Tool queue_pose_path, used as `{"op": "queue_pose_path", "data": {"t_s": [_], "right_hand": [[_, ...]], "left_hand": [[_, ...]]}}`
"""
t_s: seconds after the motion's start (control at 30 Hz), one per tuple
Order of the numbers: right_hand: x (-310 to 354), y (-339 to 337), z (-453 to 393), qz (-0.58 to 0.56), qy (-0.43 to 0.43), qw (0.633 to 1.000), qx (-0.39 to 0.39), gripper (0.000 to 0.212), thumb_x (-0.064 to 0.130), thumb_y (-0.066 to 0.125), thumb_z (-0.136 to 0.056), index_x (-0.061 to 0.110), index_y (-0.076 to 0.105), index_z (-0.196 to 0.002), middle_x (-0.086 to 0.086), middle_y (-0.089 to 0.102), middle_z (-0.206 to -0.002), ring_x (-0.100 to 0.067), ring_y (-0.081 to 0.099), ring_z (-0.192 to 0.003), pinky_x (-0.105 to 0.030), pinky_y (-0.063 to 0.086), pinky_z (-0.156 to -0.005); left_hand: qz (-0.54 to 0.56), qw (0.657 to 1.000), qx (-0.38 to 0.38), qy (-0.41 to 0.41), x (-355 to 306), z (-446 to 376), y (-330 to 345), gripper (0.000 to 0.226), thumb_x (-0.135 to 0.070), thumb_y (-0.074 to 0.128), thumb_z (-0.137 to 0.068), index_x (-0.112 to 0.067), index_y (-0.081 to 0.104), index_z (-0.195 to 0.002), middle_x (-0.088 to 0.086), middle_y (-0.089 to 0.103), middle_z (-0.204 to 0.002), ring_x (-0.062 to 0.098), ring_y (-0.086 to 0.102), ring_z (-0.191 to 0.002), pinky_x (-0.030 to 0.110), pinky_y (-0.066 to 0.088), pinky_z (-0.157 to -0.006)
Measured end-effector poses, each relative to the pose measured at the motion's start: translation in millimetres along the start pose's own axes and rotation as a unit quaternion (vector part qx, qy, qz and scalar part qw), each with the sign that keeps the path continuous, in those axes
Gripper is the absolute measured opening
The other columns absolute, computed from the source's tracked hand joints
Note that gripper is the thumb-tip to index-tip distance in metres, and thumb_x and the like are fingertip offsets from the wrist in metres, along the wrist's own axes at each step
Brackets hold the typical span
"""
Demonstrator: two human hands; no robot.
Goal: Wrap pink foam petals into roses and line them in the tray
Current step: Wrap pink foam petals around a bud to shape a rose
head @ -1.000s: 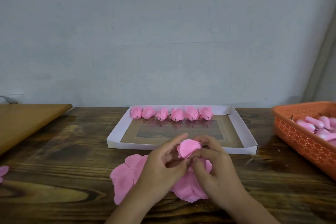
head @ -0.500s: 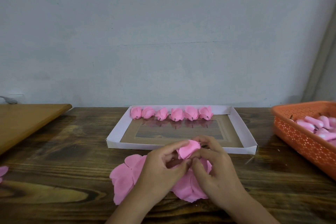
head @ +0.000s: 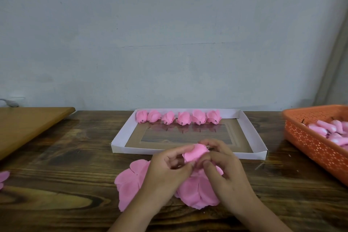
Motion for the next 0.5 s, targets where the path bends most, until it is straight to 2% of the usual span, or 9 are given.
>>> {"op": "queue_pose_path", "data": {"t_s": [0.07,0.17,0.2,0.27,0.3,0.33,0.4,0.5], "right_hand": [[-5,-1,1,-0.045,0.024,0.999,-0.004,0.029,0.010,0.049,-0.077,0.023,0.069,-0.061,0.001,0.068,-0.107,-0.003,0.052,-0.124,-0.013,0.042,-0.090],[-18,-14,0,-0.159,0.068,0.983,-0.064,0.025,0.013,0.049,-0.076,0.020,0.069,-0.061,0.011,0.069,-0.111,-0.005,0.058,-0.119,-0.020,0.046,-0.091],[-24,-18,0,-0.210,0.090,0.969,-0.090,0.023,0.013,0.050,-0.076,0.018,0.066,-0.061,0.011,0.069,-0.110,-0.009,0.063,-0.113,-0.022,0.050,-0.087],[-40,-20,1,-0.309,0.146,0.931,-0.125,0.022,0.008,0.055,-0.082,0.014,0.060,-0.061,0.005,0.070,-0.111,-0.018,0.072,-0.098,-0.027,0.057,-0.075],[-50,-20,1,-0.338,0.174,0.915,-0.137,0.027,0.005,0.055,-0.087,0.015,0.058,-0.062,0.002,0.071,-0.112,-0.021,0.073,-0.092,-0.032,0.058,-0.073],[-55,-18,2,-0.357,0.201,0.900,-0.146,0.028,0.004,0.054,-0.090,0.016,0.058,-0.065,-0.001,0.071,-0.113,-0.022,0.073,-0.088,-0.037,0.057,-0.074],[-64,-15,4,-0.367,0.237,0.888,-0.144,0.013,0.017,0.060,-0.090,0.013,0.064,-0.078,-0.005,0.072,-0.108,-0.022,0.071,-0.082,-0.038,0.056,-0.071],[-75,-8,10,-0.324,0.294,0.891,-0.119,0.030,0.037,0.071,-0.083,0.011,0.070,-0.097,-0.006,0.075,-0.101,-0.024,0.071,-0.082,-0.034,0.058,-0.069]], "left_hand": [[0.037,0.999,-0.014,-0.021,5,0,-2,0.034,0.002,0.071,-0.089,-0.023,0.076,-0.112,0.001,0.080,-0.100,0.015,0.075,-0.097,0.022,0.058,-0.075],[0.121,0.990,-0.015,-0.064,14,0,-1,0.030,-0.006,0.071,-0.089,-0.016,0.076,-0.118,0.007,0.077,-0.112,0.025,0.071,-0.111,0.038,0.058,-0.092],[0.151,0.986,-0.010,-0.072,15,0,0,0.031,-0.009,0.073,-0.086,-0.015,0.076,-0.116,0.009,0.076,-0.115,0.027,0.070,-0.113,0.040,0.057,-0.095],[0.208,0.975,0.000,-0.083,14,0,4,0.035,-0.014,0.074,-0.078,-0.013,0.078,-0.113,0.012,0.075,-0.116,0.028,0.071,-0.111,0.034,0.060,-0.088],[0.227,0.970,-0.001,-0.088,14,0,4,0.038,-0.014,0.074,-0.076,-0.011,0.077,-0.113,0.014,0.075,-0.115,0.029,0.072,-0.109,0.033,0.061,-0.085],[0.236,0.967,-0.008,-0.094,14,1,3,0.040,-0.012,0.073,-0.076,-0.008,0.075,-0.116,0.015,0.075,-0.115,0.030,0.073,-0.108,0.033,0.062,-0.085],[0.240,0.965,-0.022,-0.101,16,1,2,0.038,-0.005,0.069,-0.083,-0.005,0.071,-0.121,0.017,0.074,-0.116,0.031,0.072,-0.108,0.036,0.061,-0.088],[0.238,0.965,-0.033,-0.107,15,2,2,0.033,0.002,0.062,-0.091,-0.003,0.069,-0.123,0.017,0.074,-0.116,0.030,0.072,-0.109,0.036,0.061,-0.088]]}}
Point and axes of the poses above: each hand's wrist, its own z-axis away from the middle knuckle, its own y-axis out of the palm, x = y × z, the point moved 10 cm from there along -z, towards the middle knuckle
